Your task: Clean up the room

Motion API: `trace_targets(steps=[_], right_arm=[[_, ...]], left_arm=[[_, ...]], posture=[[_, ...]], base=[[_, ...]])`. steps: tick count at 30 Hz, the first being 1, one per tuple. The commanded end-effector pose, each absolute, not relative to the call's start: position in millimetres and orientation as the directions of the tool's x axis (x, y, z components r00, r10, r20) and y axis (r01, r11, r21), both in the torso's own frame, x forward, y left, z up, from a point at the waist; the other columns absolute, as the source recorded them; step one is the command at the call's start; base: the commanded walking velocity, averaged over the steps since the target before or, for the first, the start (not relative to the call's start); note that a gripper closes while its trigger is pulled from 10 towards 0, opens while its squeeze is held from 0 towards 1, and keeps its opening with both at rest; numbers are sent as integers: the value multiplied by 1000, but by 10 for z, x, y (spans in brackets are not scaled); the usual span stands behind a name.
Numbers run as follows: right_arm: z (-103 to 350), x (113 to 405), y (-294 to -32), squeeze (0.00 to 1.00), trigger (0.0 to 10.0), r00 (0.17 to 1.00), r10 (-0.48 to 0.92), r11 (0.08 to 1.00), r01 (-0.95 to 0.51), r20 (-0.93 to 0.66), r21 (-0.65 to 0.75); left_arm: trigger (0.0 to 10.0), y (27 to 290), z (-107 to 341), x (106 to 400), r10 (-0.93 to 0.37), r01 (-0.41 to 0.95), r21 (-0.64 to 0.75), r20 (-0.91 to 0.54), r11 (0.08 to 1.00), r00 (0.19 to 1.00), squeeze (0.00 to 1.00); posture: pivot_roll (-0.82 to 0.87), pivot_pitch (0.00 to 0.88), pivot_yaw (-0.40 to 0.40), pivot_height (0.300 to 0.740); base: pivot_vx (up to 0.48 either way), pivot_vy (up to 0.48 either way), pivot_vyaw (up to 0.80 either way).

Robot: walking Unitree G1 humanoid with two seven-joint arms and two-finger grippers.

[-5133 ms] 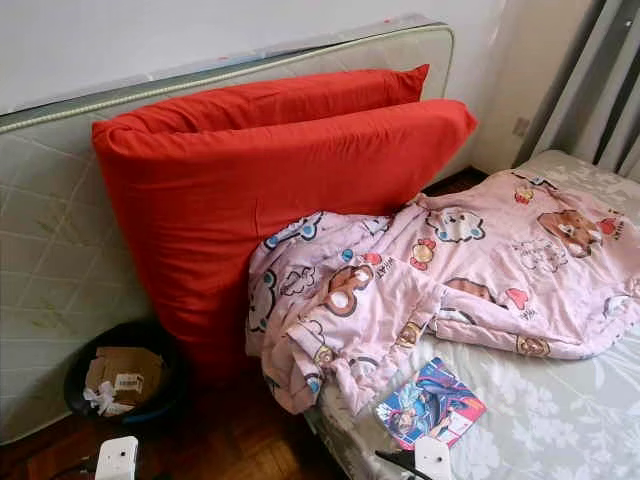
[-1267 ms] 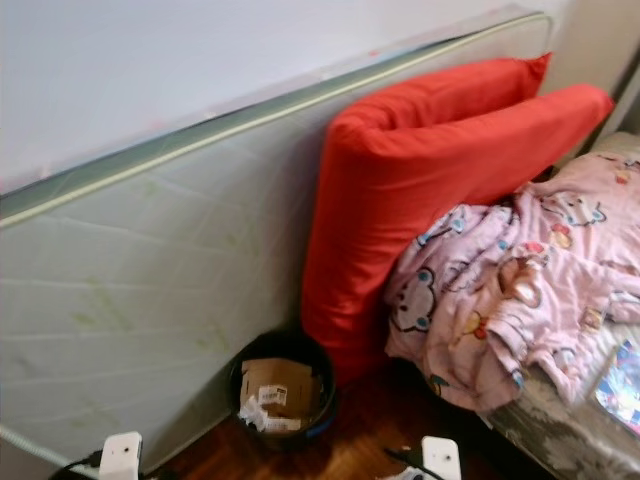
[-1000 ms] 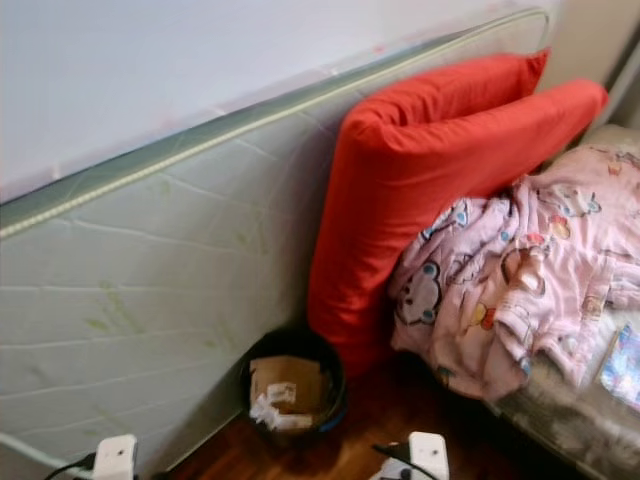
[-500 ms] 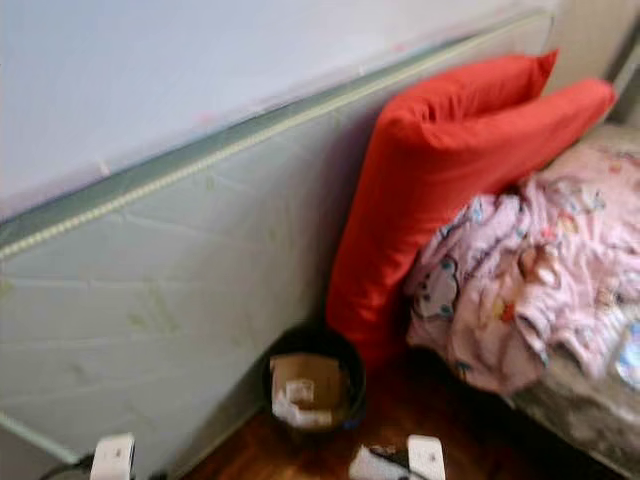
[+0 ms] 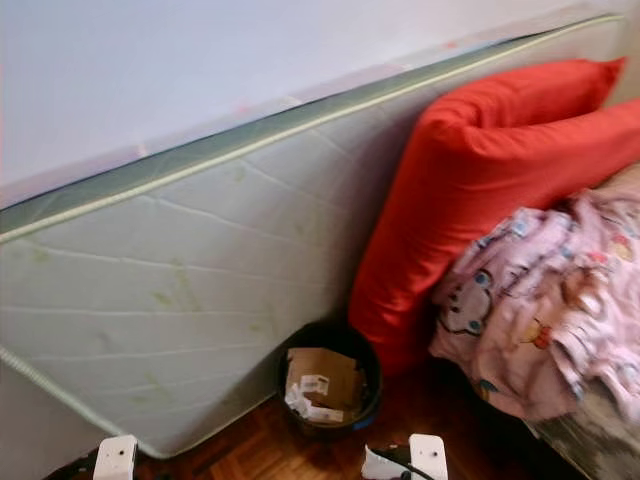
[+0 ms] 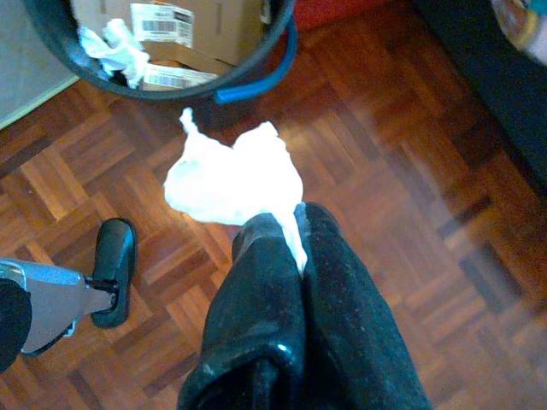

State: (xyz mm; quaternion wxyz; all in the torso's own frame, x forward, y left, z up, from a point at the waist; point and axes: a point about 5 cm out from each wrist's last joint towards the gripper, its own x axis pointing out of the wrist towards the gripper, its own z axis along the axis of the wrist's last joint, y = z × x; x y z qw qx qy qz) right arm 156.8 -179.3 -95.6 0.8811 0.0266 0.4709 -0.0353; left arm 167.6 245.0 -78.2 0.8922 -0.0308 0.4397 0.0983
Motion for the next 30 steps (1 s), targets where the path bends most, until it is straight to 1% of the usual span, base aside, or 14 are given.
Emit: trace_targets(steps=[1,19,27,30], right_arm=[[-963,1547,-1798,0,10000,551,-37,996,83,-834,11],[-960,1552,-1800,0,10000,555,-31,996,83,-831,18],[-958,1551,-1818,0,10000,556,-59,993,116,-829,8],[-962,1542,-1828,0,10000,553,-78,988,152,-830,8]], left_arm=[[10000,2449,-799,1644,149,-211,29,-801,977,580,0],[10000,2443,-800,1647,148,-214,25,-800,976,582,0],[10000,2437,-799,1652,147,-219,20,-800,976,582,0],[10000,2433,-799,1654,145,-218,18,-799,976,583,0]], posture=[[75,0,4,740],[79,0,-1,740],[80,0,-4,740],[81,0,-5,740]], base=[[0,0,800],[0,0,782],[0,0,0],[0,0,0]])
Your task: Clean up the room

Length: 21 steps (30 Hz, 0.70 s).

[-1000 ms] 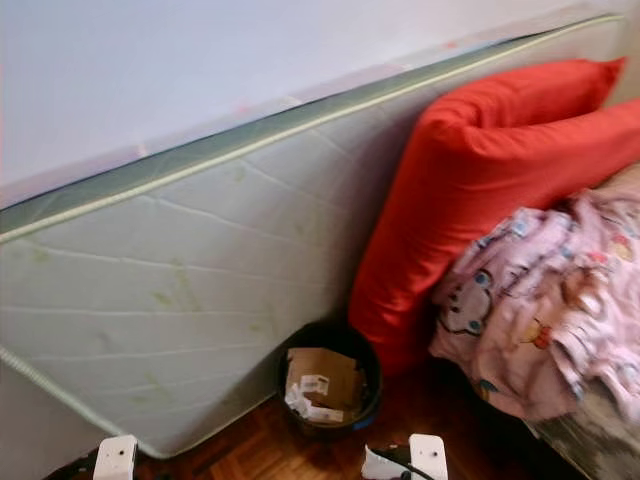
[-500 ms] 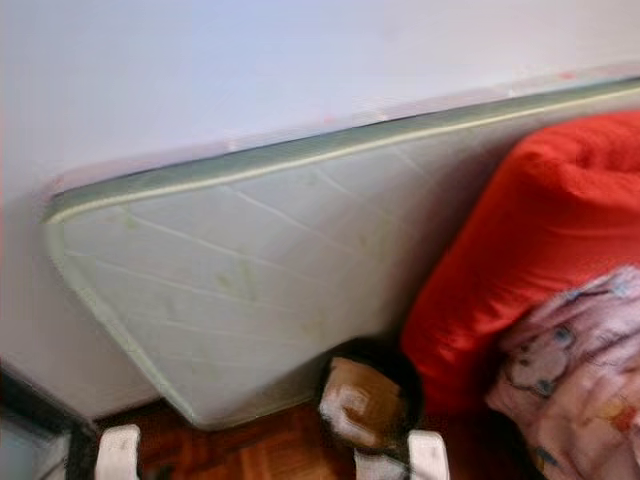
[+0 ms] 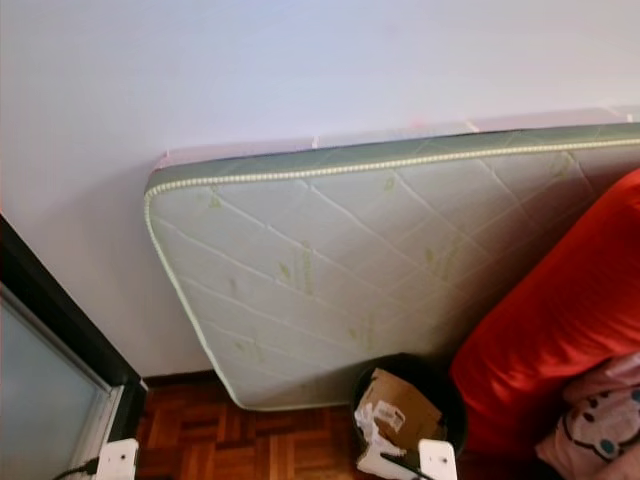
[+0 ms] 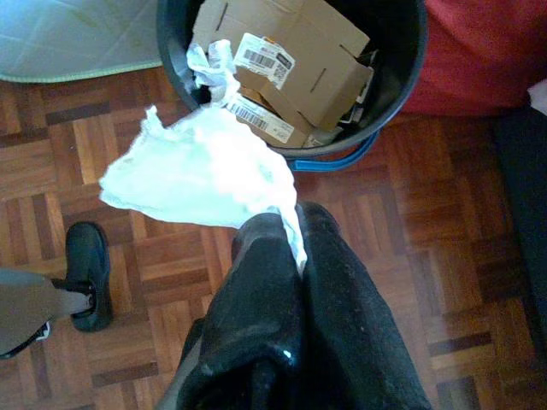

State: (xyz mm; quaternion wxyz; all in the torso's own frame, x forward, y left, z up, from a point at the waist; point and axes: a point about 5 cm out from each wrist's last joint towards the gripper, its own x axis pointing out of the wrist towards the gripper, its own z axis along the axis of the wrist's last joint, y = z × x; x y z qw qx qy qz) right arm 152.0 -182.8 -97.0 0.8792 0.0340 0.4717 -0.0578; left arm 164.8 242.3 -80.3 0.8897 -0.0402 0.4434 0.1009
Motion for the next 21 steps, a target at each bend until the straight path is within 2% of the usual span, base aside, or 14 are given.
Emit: trace_targets(steps=[1,8,12,17,19,21], right_arm=[[-962,1539,-1833,0,10000,553,-87,986,169,-829,9],[-950,1549,-1851,0,10000,570,-120,977,213,-813,5],[-894,1596,-1889,0,10000,639,-188,961,277,-746,-5],[-838,1649,-1893,0,10000,701,-196,968,250,-686,-21],[-495,2104,-2230,0,10000,831,-227,971,232,-508,-54],[-261,2316,-2391,0,10000,895,-229,973,220,-383,-69]], left_arm=[[10000,2432,-800,1655,145,-218,17,-799,976,583,0],[10000,2427,-800,1657,143,-218,15,-799,976,584,0],[10000,2424,-799,1658,141,-220,10,-797,976,588,0],[10000,2433,-801,1649,141,-216,15,-798,976,585,0],[10000,2436,-801,1646,141,-213,17,-799,977,584,0],[10000,2440,-801,1642,140,-210,18,-800,978,584,0]], posture=[[81,0,-4,740],[83,0,-7,740],[85,0,-7,740],[65,0,-1,740],[58,0,1,740],[52,0,5,740]], base=[[0,0,0],[0,0,0],[0,0,0],[0,0,0],[0,0,0],[0,0,0]])
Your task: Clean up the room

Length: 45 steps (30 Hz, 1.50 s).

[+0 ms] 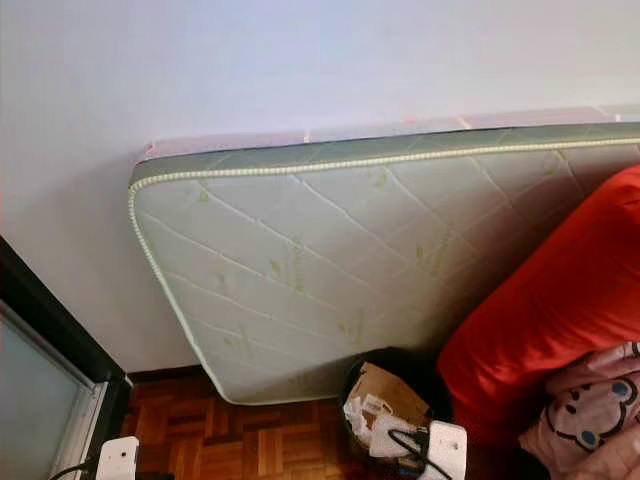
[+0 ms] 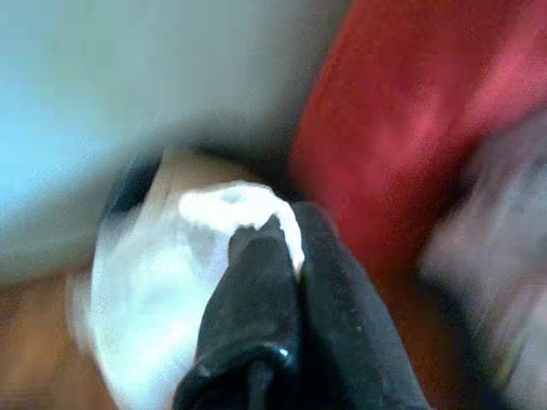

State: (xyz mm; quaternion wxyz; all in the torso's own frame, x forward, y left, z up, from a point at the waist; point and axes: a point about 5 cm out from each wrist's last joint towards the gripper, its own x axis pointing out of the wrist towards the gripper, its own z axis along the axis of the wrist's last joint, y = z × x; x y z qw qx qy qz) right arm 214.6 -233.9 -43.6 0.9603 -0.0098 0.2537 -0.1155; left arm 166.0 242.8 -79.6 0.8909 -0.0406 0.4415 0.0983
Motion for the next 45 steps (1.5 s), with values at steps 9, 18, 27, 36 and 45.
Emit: trace_targets(steps=[9,18,27,36,45], right_arm=[[-67,2234,-2554,0,10000,947,-261,965,254,-186,-62],[-149,1809,-2483,0,10000,950,-270,963,263,-157,-63],[-616,1450,-2592,0,10000,802,-310,950,274,-510,-147],[-800,1320,-2713,0,10000,575,-365,923,328,-732,-202],[-819,1574,-2439,0,10000,571,-311,934,333,-760,-132]], left_arm=[[10000,2462,-801,1627,146,-212,23,-799,977,583,0],[10000,2482,-804,1605,156,-224,28,-799,974,581,0],[10000,2470,-820,1578,162,-243,22,-802,970,574,0],[10000,2372,-852,1561,149,-249,2,-806,968,573,0],[10000,2398,-829,1604,160,-255,9,-800,967,579,0]], posture=[[56,0,-3,740],[46,0,-1,740],[57,0,-4,740],[114,0,-36,740],[111,0,-43,740]], base=[[0,0,0],[0,0,0],[0,0,0],[0,0,0],[0,0,0]])
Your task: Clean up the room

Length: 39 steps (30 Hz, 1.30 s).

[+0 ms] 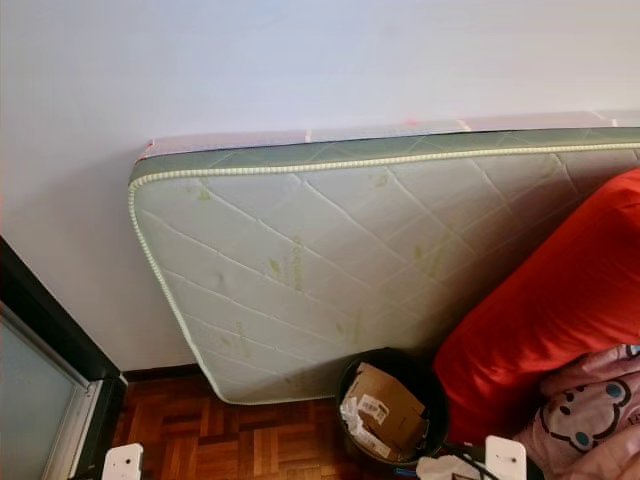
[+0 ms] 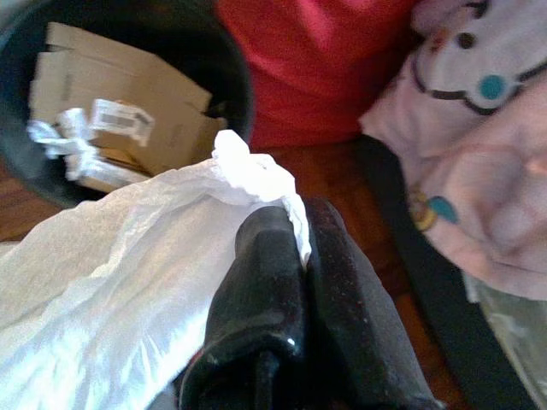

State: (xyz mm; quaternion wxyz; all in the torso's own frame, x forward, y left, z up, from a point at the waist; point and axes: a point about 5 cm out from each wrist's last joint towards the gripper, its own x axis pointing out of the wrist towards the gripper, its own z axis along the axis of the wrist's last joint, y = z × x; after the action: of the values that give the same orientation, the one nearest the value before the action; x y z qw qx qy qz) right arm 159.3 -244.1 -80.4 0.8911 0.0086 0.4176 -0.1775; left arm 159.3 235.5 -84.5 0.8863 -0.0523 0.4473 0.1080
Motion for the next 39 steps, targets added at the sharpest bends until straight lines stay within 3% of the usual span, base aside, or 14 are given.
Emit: trace_targets(steps=[1,16,30,39], right_arm=[[-820,1592,-2408,0,10000,574,-298,938,323,-762,-124],[-893,1529,-2245,0,10000,546,-263,930,364,-796,-58],[-873,1354,-2592,0,10000,504,-281,918,389,-817,-77],[-853,1345,-2668,0,10000,505,-284,916,395,-815,-75]], left_arm=[[10000,2408,-826,1606,163,-261,8,-799,965,579,0],[10000,2459,-807,1620,143,-198,33,-806,980,574,0],[10000,2419,-818,1621,129,-184,26,-810,983,573,0],[10000,2421,-813,1629,127,-183,24,-808,983,576,0]], posture=[[102,0,-35,740],[64,0,17,740],[74,0,-1,740],[75,0,-1,740]], base=[[0,0,0],[0,0,0],[173,0,-428],[268,0,0]])
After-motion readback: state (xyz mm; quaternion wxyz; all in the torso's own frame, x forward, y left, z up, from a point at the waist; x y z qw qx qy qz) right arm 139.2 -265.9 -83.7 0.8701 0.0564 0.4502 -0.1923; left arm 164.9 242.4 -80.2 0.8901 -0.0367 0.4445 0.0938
